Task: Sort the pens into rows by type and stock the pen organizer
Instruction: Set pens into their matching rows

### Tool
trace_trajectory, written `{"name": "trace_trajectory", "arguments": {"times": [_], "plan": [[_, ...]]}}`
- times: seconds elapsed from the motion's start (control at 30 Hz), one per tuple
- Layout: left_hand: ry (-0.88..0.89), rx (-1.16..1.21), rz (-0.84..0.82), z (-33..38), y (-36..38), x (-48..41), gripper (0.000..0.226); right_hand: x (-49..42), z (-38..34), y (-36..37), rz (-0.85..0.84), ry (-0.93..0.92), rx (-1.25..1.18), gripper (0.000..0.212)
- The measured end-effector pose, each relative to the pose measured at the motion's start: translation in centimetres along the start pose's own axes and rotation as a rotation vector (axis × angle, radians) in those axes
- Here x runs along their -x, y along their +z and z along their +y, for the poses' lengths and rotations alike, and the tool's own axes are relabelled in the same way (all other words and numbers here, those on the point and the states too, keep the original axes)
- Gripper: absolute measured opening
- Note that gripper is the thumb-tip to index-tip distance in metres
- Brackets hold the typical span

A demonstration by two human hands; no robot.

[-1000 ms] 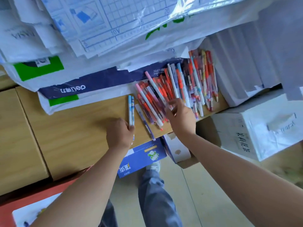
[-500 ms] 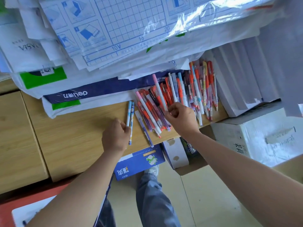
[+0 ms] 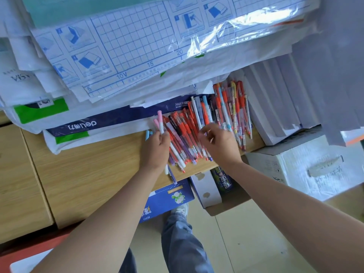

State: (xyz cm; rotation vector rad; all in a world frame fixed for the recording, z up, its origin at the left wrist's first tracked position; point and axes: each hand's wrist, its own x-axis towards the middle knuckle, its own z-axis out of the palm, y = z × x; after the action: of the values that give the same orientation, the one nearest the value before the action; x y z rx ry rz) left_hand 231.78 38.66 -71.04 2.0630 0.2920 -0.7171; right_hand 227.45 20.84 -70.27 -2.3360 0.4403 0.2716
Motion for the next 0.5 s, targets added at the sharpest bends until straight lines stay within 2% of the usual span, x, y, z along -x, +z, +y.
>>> {"name": "trace_trajectory", "arguments": {"times": [0.07,0.17,0.5], "plan": [[0.0,-0.013,0.002,-0.3,-0.1,-0.1,0.03,-0.9,0.7,-0.3,0.148,0.129,0.064,0.015],[0.018,-0.126,-0.038,-0.2,0.2,-0.4,0.032,-1.7,1.5,0.2,0.126,0.237,0.165,0.022],[0.028,-0.19,-0.028,-0.6,0.6,-1.2,0.029,-2.4,1.5,0.1,0.111,0.246,0.135,0.017]]}}
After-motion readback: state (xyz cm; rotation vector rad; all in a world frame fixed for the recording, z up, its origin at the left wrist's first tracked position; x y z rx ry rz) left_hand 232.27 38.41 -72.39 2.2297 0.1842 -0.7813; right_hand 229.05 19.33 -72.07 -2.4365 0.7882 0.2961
